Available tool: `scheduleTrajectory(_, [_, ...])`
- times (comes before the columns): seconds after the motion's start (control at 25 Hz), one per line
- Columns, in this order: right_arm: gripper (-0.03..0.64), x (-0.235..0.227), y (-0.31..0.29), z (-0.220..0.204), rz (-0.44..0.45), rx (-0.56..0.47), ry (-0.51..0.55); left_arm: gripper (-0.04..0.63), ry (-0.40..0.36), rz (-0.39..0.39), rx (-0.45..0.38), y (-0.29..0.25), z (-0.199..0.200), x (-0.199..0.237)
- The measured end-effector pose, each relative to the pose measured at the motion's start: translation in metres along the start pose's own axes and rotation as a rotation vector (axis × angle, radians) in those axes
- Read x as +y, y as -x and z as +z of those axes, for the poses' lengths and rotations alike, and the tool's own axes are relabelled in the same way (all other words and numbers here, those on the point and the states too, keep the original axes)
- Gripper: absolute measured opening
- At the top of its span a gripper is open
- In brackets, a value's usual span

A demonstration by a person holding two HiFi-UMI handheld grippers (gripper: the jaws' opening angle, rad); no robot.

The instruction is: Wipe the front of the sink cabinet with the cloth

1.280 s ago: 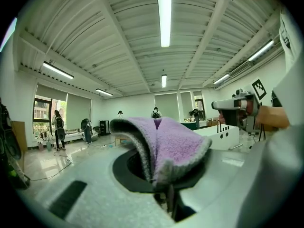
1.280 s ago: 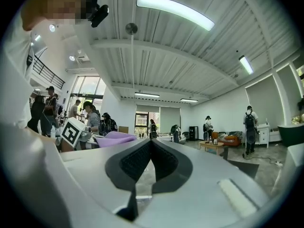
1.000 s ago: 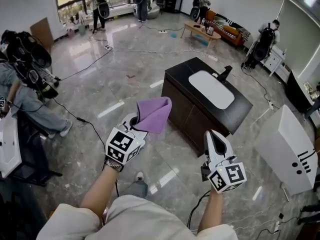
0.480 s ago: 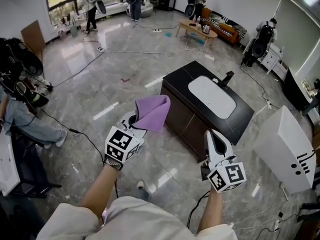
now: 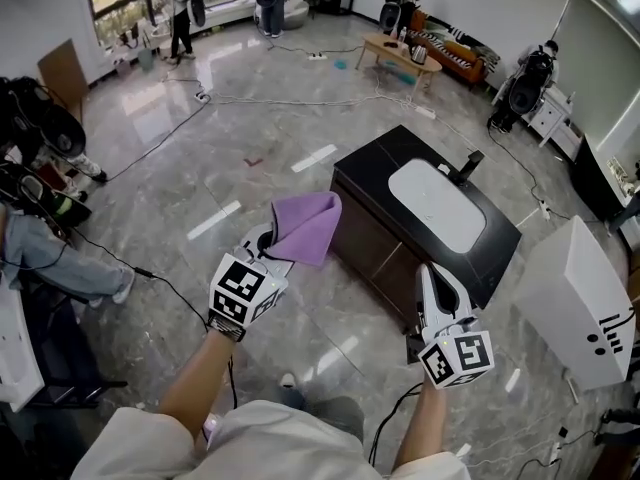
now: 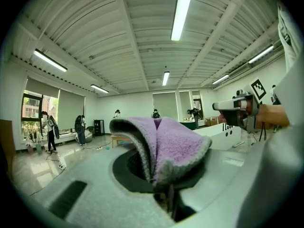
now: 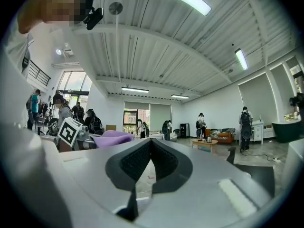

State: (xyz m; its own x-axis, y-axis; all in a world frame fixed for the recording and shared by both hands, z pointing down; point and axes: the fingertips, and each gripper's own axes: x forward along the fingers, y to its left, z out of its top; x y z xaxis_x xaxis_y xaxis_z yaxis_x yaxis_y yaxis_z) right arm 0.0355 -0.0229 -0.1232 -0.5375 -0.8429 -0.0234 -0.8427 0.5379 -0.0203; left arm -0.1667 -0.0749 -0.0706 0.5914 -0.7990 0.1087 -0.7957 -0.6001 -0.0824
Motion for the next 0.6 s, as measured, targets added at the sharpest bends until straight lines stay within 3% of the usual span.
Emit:
scheduleTrajectory(0.24, [0.006, -0.038, -0.04, -0.016, -0.024, 0.013, -0.009, 0.043, 0.012, 0.015, 0.017, -0.05, -0.024, 0.045])
scheduleTrajectory(0.6, [0.006, -0.099, -0.113, -0.095, 0.017, 0.048, 0.017, 0.043, 0.008, 0.057, -0.002, -0.147, -0.086, 0.091])
